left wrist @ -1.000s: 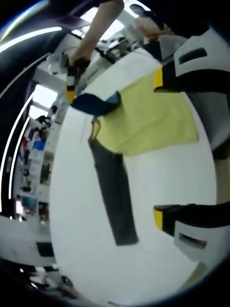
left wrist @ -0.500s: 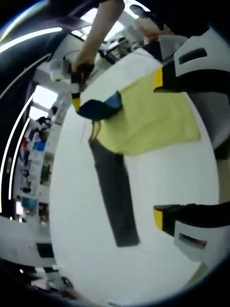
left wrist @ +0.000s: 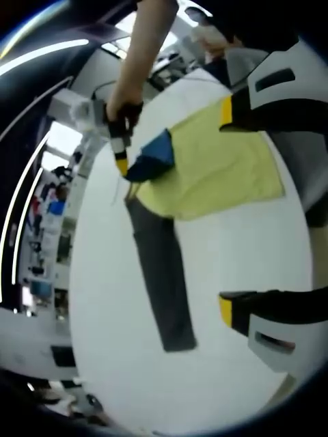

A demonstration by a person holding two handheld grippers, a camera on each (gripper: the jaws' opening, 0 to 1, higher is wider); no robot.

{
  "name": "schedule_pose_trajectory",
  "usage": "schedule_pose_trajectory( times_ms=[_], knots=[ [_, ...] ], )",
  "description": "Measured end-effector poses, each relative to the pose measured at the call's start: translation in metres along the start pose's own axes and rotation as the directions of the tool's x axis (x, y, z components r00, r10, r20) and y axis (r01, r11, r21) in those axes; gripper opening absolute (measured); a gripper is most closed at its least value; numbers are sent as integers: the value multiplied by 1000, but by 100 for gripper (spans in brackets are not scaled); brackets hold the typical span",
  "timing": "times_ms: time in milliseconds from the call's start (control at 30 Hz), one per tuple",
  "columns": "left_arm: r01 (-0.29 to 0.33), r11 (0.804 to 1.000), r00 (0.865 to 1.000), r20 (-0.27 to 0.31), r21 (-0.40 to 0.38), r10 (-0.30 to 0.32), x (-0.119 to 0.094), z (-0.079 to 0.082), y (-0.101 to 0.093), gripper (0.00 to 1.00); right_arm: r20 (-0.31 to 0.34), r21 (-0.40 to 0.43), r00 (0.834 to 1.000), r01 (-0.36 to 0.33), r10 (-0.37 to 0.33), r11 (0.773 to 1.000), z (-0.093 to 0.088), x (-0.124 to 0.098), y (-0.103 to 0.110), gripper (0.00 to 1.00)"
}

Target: Fold the garment on the visible template until the final outline fits inside the template.

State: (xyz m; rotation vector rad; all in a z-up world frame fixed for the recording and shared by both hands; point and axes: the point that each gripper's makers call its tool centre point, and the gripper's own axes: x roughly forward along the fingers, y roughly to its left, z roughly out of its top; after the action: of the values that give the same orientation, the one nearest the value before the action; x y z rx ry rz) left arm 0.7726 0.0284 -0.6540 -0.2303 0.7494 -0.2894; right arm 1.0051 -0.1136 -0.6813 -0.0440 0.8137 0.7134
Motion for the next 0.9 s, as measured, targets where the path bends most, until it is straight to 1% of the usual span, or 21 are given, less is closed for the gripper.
schedule_pose_trajectory(
  times_ms=[67, 167, 400, 600, 667, 900],
  knots=[
    [-1, 1000, 1000, 0, -4, 1, -1, -2, 2, 92, -3, 25, 1000, 11, -11, 1000, -2, 5, 2, 1],
    [-3, 1000, 1000, 0, -11, 3, -1, -5, 6, 92, -21, 26, 999, 41, -41, 999, -7, 13, 4, 1],
    [-7, 1000, 1000, 2, -22, 7, -4, -8, 13, 92, -61, 53, 996, 72, -68, 996, -20, 27, 9, 1],
    [-16, 1000, 1000, 7, -21, 16, -5, -5, 20, 92, -86, 77, 993, 84, -78, 993, -30, 37, 11, 1],
    [-16, 1000, 1000, 10, -23, 16, -5, -5, 22, 92, -91, 98, 993, 87, -78, 991, -32, 42, 11, 1],
    [-10, 1000, 1000, -1, -27, 10, -1, -10, 22, 92, -104, 116, 991, 95, -83, 989, -36, 52, 15, 1]
  ],
)
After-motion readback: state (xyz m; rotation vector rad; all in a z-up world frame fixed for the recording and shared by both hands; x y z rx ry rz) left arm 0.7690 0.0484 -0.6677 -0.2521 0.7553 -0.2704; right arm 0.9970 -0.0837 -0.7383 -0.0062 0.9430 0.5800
